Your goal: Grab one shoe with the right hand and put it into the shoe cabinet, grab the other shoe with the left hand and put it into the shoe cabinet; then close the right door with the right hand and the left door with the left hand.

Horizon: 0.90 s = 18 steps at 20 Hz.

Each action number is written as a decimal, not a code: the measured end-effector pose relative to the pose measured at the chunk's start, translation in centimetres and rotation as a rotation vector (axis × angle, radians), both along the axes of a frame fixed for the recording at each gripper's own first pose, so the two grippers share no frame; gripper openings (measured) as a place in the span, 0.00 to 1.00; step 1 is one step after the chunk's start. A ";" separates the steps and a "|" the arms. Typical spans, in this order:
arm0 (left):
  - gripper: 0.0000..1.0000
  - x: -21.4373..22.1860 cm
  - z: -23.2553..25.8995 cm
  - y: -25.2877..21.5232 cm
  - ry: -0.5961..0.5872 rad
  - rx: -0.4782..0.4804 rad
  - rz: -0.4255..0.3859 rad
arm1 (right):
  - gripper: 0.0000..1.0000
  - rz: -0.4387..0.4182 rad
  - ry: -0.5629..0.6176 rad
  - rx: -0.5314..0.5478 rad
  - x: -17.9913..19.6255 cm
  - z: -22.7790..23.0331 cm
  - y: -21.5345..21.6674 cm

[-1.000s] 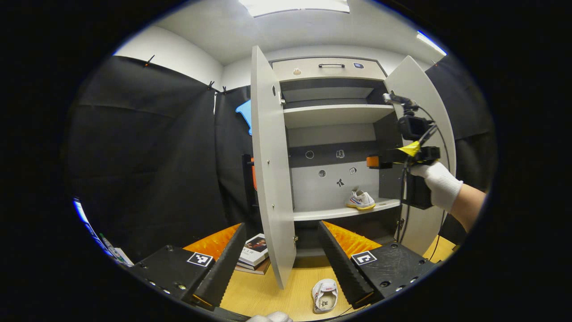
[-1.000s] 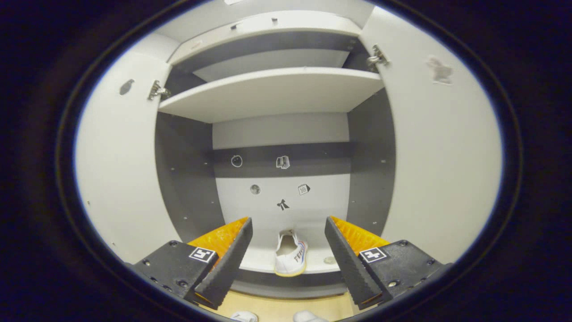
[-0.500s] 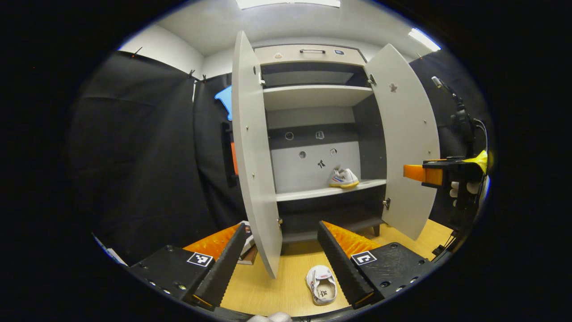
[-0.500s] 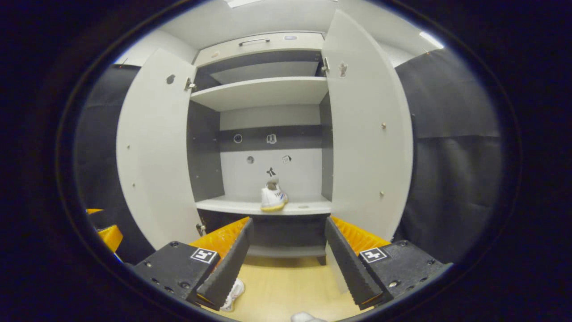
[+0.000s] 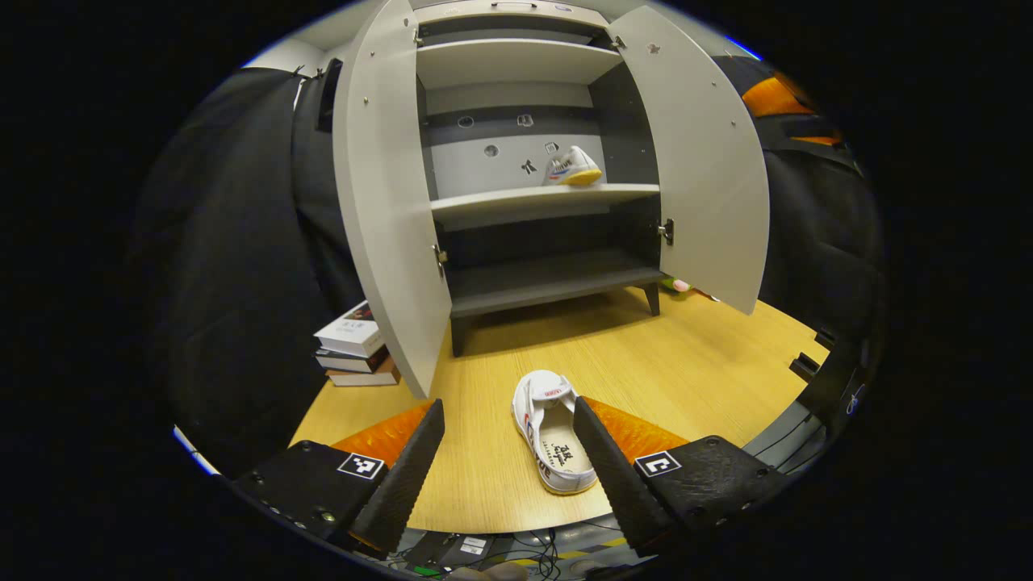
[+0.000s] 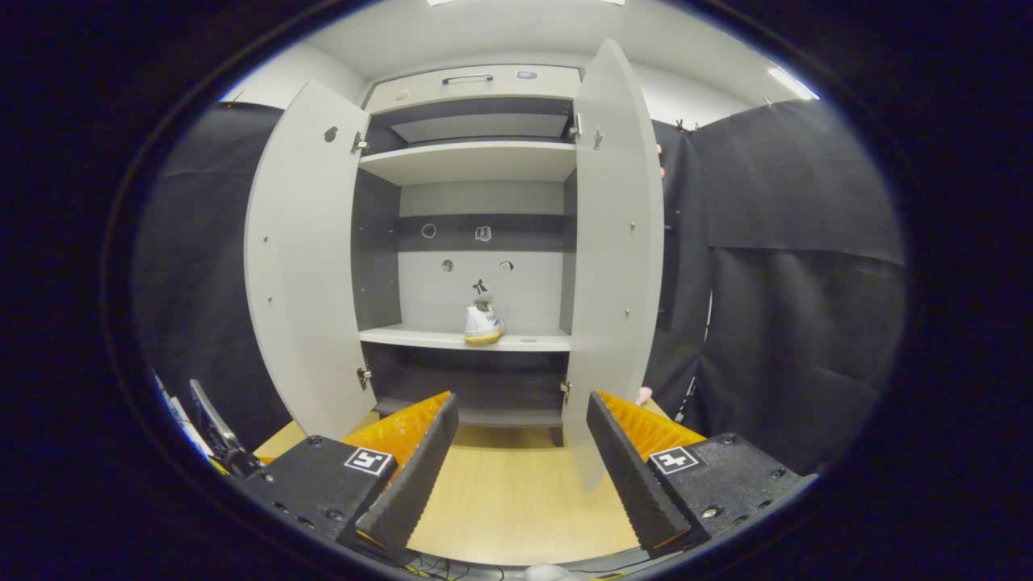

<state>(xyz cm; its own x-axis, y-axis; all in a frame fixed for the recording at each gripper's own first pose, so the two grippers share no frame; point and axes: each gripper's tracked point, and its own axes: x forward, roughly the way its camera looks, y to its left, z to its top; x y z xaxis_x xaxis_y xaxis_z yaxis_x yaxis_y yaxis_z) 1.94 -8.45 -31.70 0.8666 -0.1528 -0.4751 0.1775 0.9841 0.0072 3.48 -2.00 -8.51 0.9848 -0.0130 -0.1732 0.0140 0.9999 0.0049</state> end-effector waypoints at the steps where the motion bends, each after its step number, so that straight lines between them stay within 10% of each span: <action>1: 0.97 0.6 -1.5 -0.2 0.022 0.007 -0.007 | 1.00 -0.007 0.019 -0.012 -0.4 -0.3 -0.2; 17: 0.90 9.6 -15.0 -2.9 0.222 0.018 -0.005 | 1.00 -0.009 0.189 -0.047 1.6 -4.5 0.6; 18: 0.67 9.9 -15.2 -3.3 0.228 -0.009 -0.005 | 0.99 -0.008 0.189 -0.046 1.8 -4.4 0.5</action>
